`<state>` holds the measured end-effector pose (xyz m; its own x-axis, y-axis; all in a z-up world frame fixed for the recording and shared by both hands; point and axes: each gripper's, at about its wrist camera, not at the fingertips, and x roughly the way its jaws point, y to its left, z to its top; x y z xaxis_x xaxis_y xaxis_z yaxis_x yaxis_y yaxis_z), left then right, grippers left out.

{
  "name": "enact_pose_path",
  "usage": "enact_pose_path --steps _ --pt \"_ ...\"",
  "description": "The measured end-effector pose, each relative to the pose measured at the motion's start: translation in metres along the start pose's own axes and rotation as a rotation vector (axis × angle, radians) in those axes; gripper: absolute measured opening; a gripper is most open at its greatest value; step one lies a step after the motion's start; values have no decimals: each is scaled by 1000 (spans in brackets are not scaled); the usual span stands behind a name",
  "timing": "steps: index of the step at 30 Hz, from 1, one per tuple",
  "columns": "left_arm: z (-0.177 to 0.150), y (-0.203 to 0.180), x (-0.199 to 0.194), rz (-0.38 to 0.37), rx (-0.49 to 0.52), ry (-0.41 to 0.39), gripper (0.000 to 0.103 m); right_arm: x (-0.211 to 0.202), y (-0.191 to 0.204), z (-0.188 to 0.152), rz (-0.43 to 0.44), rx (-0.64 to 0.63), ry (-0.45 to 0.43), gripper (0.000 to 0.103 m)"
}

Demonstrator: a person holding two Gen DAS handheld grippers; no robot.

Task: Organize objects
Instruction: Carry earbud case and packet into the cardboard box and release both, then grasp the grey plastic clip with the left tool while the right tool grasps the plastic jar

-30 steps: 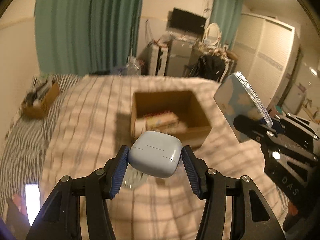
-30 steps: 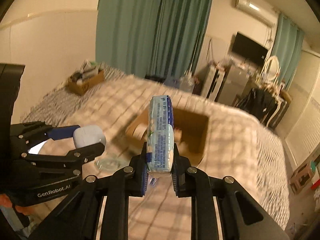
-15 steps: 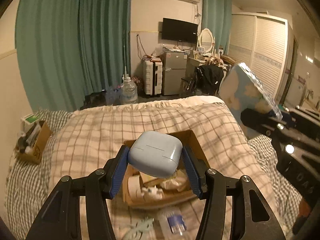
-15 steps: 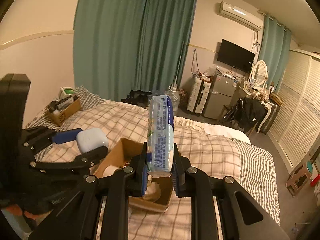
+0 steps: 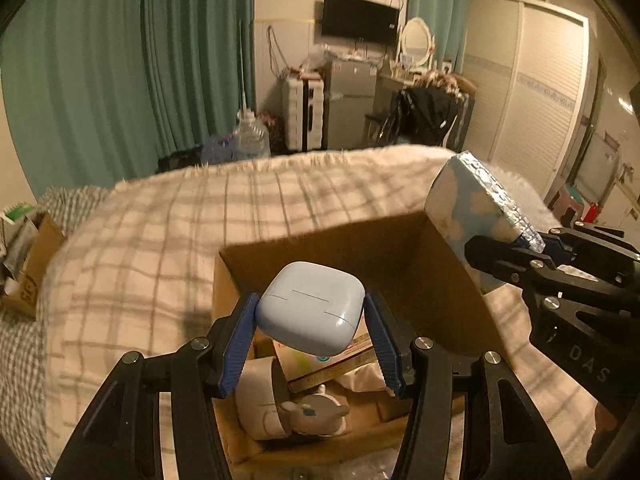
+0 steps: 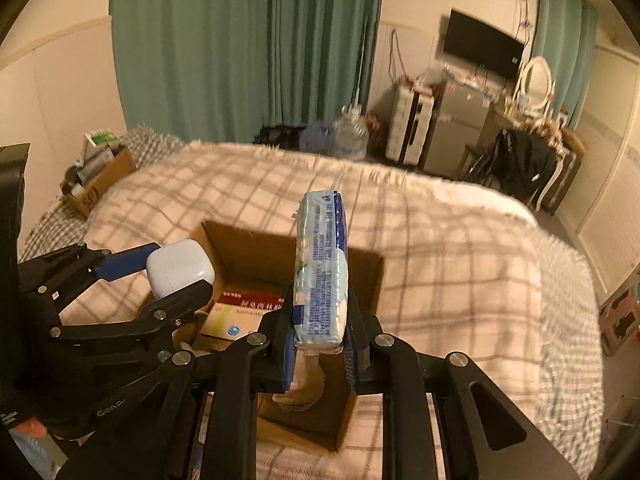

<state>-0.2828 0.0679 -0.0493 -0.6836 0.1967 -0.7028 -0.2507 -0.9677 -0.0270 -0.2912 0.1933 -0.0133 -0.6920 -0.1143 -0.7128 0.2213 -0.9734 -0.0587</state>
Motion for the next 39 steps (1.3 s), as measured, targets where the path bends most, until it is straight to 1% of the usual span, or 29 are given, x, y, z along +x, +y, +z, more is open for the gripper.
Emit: enact_pose_path --steps 4,8,11,13,14,16,17,18,19,20,22,24,25,27,28,30,32,34,36,39 --pt "-8 5 24 -1 -14 37 56 30 -4 -14 19 7 44 18" --pt "-14 4 38 -6 -14 61 56 46 -7 -23 30 17 71 18" --pt "-17 3 42 -7 -13 66 56 47 -13 -25 38 42 65 19" --pt "-18 2 41 -22 -16 80 57 43 -15 -25 44 53 57 20" --pt "-18 3 39 -29 -18 84 57 41 -15 -24 41 54 48 21" --pt "-16 4 31 -30 -22 66 59 31 -16 -22 31 57 25 25" --pt "-15 4 26 -26 -19 59 60 27 -16 -20 27 63 14 30" --pt "-13 4 17 -18 -15 48 63 20 -16 -18 26 70 0 36" --pt "-11 4 11 -13 -12 39 69 13 -16 -17 25 73 -13 38" --pt "-7 4 3 -4 -10 25 72 7 -16 -15 23 75 -24 44" --pt "-2 3 -18 14 -10 -13 82 -11 -15 -11 12 79 -57 49" --pt "4 6 -41 32 -18 -55 87 -33 -12 -7 6 78 -89 56" --pt "6 8 -49 36 -22 -67 91 -43 -10 -6 3 78 -101 59" --pt "9 12 -69 43 -35 -92 98 -68 -7 -3 -11 73 -128 70" --pt "10 14 -80 47 -43 -110 101 -79 -5 -3 -17 71 -141 73" --pt "9 17 -100 53 -51 -138 103 -103 -1 -3 -31 68 -168 85" --pt "6 19 -119 60 -47 -158 103 -127 3 -4 -39 72 -186 94" --pt "2 18 -134 64 -39 -166 103 -149 6 -6 -27 85 -195 97" --pt "-5 19 -151 67 -36 -168 103 -168 9 -11 -16 94 -197 102" --pt "-21 20 -167 69 -31 -152 103 -193 17 -23 -27 83 -214 103"
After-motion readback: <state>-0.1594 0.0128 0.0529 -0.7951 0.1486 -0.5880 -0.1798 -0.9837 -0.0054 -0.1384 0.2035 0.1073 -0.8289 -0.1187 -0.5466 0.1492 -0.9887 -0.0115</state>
